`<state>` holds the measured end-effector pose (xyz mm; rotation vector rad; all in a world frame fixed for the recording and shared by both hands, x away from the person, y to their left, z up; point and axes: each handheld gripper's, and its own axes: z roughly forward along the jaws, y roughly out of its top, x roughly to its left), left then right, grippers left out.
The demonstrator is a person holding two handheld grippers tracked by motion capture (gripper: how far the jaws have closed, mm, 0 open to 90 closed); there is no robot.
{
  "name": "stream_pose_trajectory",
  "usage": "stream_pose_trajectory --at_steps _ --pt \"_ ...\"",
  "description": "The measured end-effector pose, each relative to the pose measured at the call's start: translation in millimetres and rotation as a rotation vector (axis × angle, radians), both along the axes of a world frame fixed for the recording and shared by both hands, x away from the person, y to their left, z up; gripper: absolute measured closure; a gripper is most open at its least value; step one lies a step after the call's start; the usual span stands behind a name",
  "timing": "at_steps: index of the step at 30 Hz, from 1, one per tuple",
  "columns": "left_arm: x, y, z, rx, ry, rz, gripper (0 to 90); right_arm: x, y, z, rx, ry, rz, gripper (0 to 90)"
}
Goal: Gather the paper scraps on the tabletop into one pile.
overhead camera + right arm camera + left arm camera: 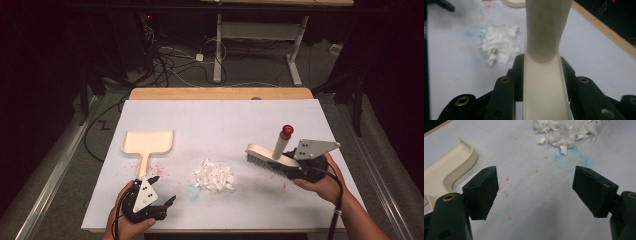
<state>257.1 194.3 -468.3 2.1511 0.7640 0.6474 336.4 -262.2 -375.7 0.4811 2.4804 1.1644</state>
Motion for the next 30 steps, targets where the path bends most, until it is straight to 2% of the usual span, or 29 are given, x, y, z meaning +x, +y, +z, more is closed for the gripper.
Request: stream_pose_trajectory --at_steps 1,7,10,12,13,15,16,17,18,22,28,29,30 --pt "0.2 0.0 -0.5 -0.004 0.012 0.003 20.3 -3.5 -4.4 -0.6 -0.008 0.009 -0.01 68.0" --pt "3.4 0.4 -0.9 -0.005 0.015 0.002 20.3 -17.3 -27.8 -5.9 -0.031 0.112 -0.021 68.0" --pt "3.1 0.0 -1.0 -0.002 0.018 -0.003 20.3 -22.2 -38.5 -5.4 -0.017 0.193 0.0 68.0" --pt "3.0 -0.8 -1.5 0.001 0.024 -0.007 20.2 -25.1 -43.8 -5.3 -0.021 0.28 0.045 68.0" --pt "3.0 -1.5 -1.8 0.005 0.024 -0.008 20.3 -26.3 -45.7 -6.0 -0.022 0.3 0.056 68.0" --pt "3.1 -3.3 -2.2 0.01 0.027 -0.013 20.3 -25.3 -47.1 -9.2 -0.056 0.368 0.082 67.9" --pt "3.8 -4.3 -2.1 0.019 0.017 -0.02 20.3 -23.8 -47.2 -11.2 -0.073 0.381 0.091 67.9" --pt "3.4 -5.5 -2.4 0.019 0.028 -0.02 20.3 -21.0 -47.2 -13.2 -0.074 0.407 0.088 67.9" --pt "4.1 -6.1 -2.1 0.026 0.016 -0.026 20.3 -16.9 -47.0 -15.3 -0.087 0.437 0.085 67.8" --pt "3.8 -7.4 -2.0 0.026 0.024 -0.026 20.3 4.2 -46.6 -23.0 -0.117 0.471 0.027 67.0" --pt "4.8 -5.9 -1.0 0.023 0.009 -0.023 20.3 35.2 -46.7 -35.7 -0.138 0.477 -0.08 57.1" --pt "4.9 -6.0 -0.8 0.025 0.006 -0.021 20.3 39.6 -46.5 -37.9 -0.15 0.47 -0.089 55.2" --pt "4.8 -6.1 -0.7 0.023 0.006 -0.022 20.3 45.0 -47.8 -39.7 -0.139 0.467 -0.09 53.1"
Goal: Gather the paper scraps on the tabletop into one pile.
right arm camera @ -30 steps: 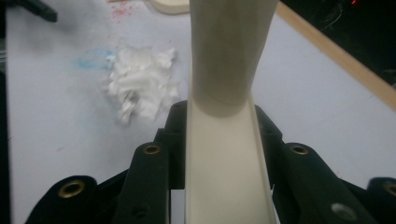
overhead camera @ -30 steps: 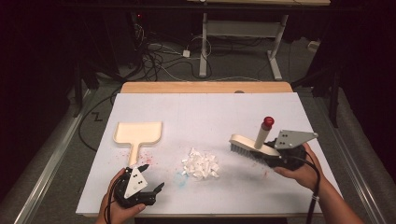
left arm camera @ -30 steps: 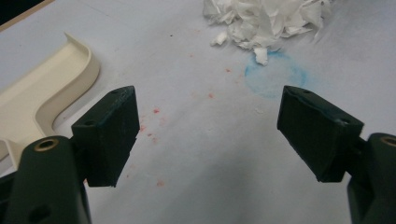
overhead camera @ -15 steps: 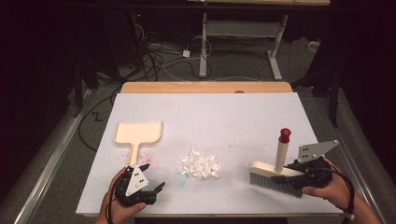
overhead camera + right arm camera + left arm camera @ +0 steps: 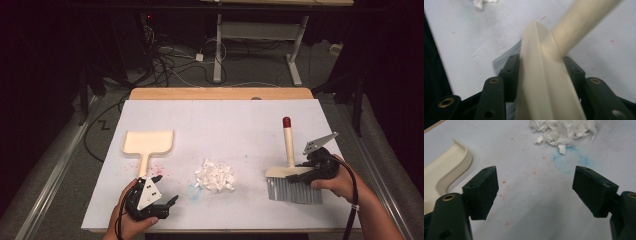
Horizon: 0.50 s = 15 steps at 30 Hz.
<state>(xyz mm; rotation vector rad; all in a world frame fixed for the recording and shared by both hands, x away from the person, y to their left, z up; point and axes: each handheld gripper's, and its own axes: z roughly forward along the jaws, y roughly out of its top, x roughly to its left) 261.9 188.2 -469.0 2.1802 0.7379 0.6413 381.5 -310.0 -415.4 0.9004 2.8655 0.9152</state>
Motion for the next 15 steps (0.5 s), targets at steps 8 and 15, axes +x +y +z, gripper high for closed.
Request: stream_pose_trajectory --at_steps 8,15 --pt "1.4 0.1 1.0 -0.01 0.002 0.009 20.3 10.2 -6.6 -1.3 -0.085 -0.128 -0.101 43.6" --pt "1.1 -2.5 0.0 -0.002 0.01 0.014 20.3 0.2 -8.6 14.6 0.031 -0.337 -0.174 39.1"
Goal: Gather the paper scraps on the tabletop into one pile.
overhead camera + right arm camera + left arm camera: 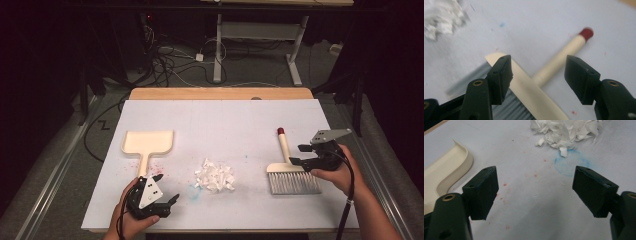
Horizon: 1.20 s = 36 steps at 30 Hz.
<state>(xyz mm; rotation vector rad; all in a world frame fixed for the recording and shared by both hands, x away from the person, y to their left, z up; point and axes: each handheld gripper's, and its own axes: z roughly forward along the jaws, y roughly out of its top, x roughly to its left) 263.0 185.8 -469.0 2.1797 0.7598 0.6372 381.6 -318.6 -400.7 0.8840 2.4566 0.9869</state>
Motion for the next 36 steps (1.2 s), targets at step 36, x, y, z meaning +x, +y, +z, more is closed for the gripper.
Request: stream_pose_trajectory --at_steps 36 --pt "-6.5 1.2 4.2 -0.014 -0.048 0.028 18.3 -100.7 5.6 -25.5 0.115 -0.419 -0.135 20.6"
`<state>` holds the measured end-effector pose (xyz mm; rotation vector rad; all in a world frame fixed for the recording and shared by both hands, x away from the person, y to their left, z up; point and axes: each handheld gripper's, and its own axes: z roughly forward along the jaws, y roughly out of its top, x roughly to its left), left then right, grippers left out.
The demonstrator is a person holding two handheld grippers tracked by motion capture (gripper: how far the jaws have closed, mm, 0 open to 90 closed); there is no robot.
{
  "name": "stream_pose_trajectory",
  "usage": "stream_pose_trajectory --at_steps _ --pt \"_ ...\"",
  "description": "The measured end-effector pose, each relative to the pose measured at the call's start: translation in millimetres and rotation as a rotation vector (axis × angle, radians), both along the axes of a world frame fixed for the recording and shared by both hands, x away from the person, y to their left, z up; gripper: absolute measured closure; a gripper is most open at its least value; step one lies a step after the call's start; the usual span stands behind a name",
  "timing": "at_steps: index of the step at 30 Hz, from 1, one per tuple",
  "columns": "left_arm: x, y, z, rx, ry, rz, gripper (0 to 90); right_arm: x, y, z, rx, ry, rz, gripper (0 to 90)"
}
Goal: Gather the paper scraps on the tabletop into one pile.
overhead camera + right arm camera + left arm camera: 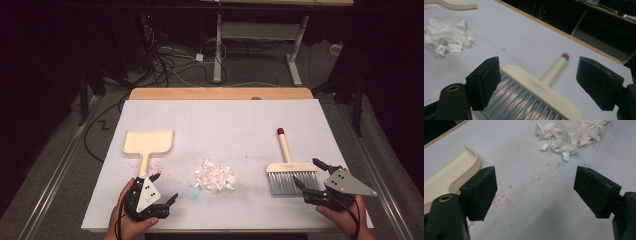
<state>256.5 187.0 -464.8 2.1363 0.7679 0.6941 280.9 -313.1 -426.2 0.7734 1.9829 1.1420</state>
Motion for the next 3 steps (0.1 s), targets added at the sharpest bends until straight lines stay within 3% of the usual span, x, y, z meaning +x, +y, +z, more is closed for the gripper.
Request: stream_pose_trajectory --at_steps 3 --pt "1.1 -0.5 0.0 -0.002 0.003 0.007 18.3 -0.3 0.1 0.4 -0.003 -0.01 0.003 20.0"
